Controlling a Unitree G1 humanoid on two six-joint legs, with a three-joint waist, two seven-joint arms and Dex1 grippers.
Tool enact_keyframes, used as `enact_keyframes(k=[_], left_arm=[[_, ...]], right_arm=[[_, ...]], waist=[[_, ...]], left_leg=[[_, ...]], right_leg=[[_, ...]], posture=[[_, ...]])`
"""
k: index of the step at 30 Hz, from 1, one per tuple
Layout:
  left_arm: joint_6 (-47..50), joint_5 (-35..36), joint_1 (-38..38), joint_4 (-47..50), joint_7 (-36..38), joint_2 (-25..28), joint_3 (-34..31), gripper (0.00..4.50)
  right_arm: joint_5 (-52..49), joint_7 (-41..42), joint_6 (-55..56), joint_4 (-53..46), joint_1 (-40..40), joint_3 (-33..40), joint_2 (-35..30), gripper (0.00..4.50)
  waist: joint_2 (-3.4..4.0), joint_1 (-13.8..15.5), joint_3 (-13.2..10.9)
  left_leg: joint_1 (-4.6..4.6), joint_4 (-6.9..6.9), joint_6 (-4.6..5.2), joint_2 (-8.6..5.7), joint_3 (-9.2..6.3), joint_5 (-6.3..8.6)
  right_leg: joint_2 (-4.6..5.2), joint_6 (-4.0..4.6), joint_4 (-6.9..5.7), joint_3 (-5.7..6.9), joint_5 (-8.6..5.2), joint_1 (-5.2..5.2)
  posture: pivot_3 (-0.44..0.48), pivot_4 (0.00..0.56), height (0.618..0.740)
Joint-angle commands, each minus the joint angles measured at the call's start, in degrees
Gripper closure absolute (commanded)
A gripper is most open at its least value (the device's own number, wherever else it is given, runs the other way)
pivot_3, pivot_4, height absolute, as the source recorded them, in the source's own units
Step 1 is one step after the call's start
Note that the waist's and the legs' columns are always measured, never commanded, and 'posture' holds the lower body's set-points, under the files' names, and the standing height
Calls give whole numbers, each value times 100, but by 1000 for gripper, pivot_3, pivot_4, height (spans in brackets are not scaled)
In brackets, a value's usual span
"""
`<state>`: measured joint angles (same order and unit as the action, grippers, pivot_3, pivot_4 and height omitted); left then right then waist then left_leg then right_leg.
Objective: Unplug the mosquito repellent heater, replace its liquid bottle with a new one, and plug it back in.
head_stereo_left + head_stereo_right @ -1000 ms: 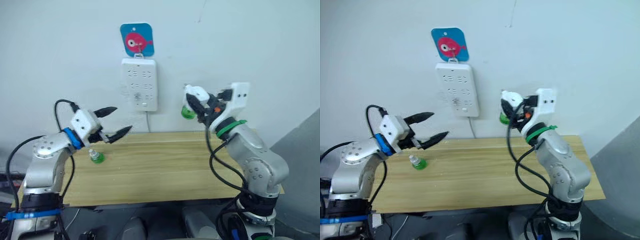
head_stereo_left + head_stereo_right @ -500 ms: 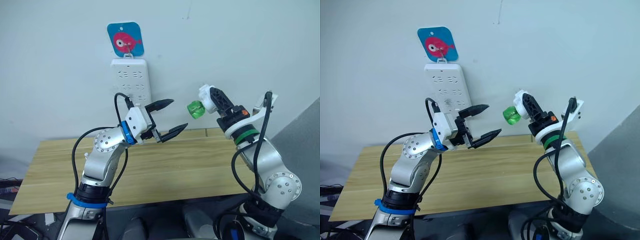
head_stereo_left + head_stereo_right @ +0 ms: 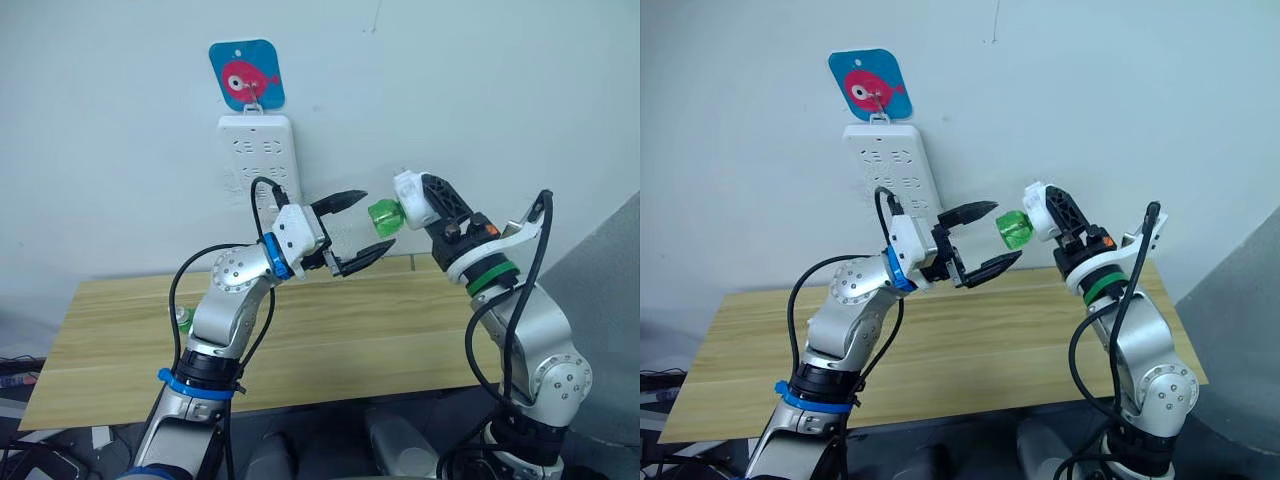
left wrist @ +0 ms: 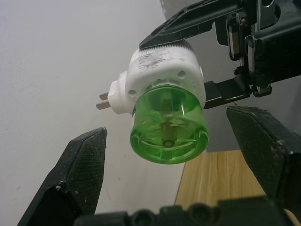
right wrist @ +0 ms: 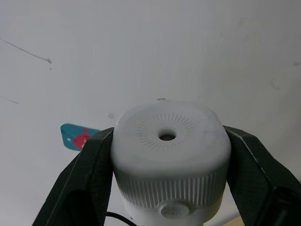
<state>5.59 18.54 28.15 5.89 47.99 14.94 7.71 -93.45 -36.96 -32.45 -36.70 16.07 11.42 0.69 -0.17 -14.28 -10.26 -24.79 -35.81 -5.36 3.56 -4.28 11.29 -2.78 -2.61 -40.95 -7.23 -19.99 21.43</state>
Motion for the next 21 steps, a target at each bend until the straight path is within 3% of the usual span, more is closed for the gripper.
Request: enact_keyframes(k=[1,7,10,16,21], left_arm=[[-83,14,98,70,-126,-112,-7,0],[-150,45,173,-86,-84,-147,-27,0],[-252,16,245,-230,-40,-167,-5,412],[-432,-10,394,-485,52,-218,30,2228],[-363,37,369,-504,65,-226,16,2247]], right_arm=[[-167,36,292,-229,-19,-162,-125,1564],[-237,50,540,-261,-65,-375,-294,1564],[-269,60,622,-274,-70,-450,-346,1564],[-353,79,735,-262,-44,-552,-483,1564],[-405,127,828,-282,-29,-623,-542,1564]], waist=[[-1,1,-3],[-2,0,-8],[-3,1,-10],[-14,4,-28],[-16,2,-46]], left_leg=[[0,0,0,0,0,0],[0,0,0,0,0,0],[0,0,0,0,1,0],[-2,4,0,0,1,0],[-2,6,0,0,1,0]], right_leg=[[0,0,0,-1,0,0],[0,-1,1,-1,0,0],[0,-1,2,-1,0,0],[0,-1,8,-1,0,0],[0,-1,8,-1,-1,2]], posture=[[-287,186,732],[-289,185,732],[-290,184,732],[-291,183,732],[-292,185,732]])
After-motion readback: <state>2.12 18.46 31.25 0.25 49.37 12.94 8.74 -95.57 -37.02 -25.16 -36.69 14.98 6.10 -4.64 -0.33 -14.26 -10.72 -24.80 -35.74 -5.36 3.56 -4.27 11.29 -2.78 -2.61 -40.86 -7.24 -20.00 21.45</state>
